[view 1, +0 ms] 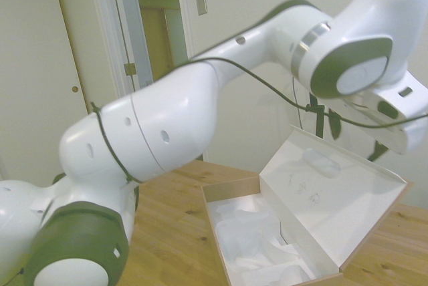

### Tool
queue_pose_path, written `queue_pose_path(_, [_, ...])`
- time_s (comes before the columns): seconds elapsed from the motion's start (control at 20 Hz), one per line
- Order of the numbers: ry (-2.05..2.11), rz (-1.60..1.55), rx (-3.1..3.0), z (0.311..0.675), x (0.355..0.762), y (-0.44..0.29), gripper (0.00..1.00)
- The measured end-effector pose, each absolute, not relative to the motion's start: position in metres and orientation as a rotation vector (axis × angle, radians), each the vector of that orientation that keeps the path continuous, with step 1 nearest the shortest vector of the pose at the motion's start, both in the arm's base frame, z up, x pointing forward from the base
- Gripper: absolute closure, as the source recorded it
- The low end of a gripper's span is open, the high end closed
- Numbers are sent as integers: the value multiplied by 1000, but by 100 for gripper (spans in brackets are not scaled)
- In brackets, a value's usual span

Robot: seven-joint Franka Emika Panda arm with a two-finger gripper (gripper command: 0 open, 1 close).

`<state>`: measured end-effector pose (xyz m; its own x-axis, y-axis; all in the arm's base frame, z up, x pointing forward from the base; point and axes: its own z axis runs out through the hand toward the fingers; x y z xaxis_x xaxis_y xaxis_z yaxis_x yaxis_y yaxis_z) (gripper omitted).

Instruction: Close the box

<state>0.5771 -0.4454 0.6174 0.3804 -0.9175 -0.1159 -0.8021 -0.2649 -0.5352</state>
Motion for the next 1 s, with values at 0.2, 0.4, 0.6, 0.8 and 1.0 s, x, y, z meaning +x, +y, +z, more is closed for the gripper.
queue_pose_path(0.2, [1304,-57,-2227,611,580,-401,0])
queue_pose_path(0.4, [1122,93,-2370,607,592,-351,0])
queue_pose_path(0.6, [1008,113,-2538,614,609,-304,0])
queue_pose_path(0.8, [945,115,-2636,620,629,-254,0])
queue_pose_path(1.0, [887,99,-2706,624,647,-206,0])
